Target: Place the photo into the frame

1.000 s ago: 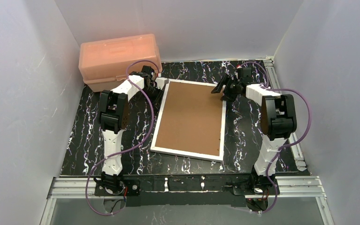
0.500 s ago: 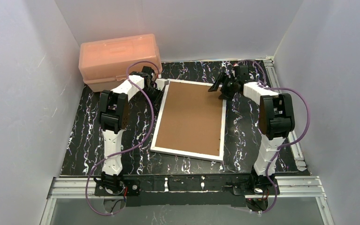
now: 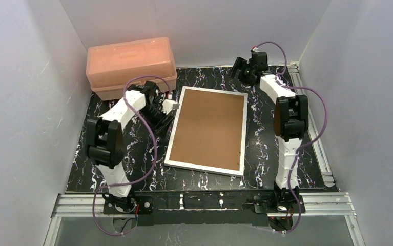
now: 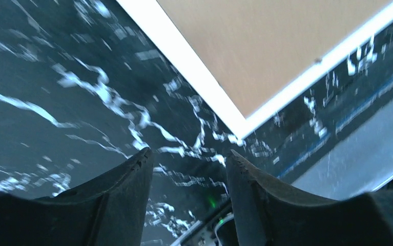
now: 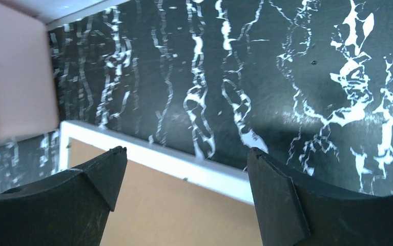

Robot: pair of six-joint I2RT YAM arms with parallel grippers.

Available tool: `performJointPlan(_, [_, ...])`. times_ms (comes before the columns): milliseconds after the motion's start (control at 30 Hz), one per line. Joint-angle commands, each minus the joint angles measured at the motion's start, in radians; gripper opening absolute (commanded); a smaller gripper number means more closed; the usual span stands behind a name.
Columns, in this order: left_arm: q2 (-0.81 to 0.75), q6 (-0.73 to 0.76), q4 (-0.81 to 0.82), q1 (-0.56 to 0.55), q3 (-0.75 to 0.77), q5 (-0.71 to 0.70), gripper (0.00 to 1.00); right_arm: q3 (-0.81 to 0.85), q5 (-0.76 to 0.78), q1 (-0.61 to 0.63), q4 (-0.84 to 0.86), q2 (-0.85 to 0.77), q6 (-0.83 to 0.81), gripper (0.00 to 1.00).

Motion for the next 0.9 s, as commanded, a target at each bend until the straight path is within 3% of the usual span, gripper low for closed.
performJointPlan(0, [-0.137,0.106,-0.09,-0.008,-0.178,-0.013,0.54,0.115,0.049,-0.008,-0.035,0.116,-0.039,0.95])
performJointPlan(67, [-0.183,0.106,-0.046,-0.038,-0.269,-0.044,0.62,0.151,0.049,-0.01,-0.06,0.155,-0.041,0.95])
performJointPlan(133, [-0.212,0.105,0.008,-0.081,-0.332,-0.093,0.64,0.166,0.043,-0.015,-0.079,0.174,-0.04,0.94])
performJointPlan(567, [-0.285,0.023,0.246,-0.248,-0.535,-0.234,0.65,-0.112,0.006,-0.03,-0.016,0.04,-0.031,0.91])
performJointPlan(867, [-0.305,-0.021,0.439,-0.259,-0.601,-0.473,0.63,-0.316,-0.009,-0.03,0.016,-0.086,-0.008,0.89])
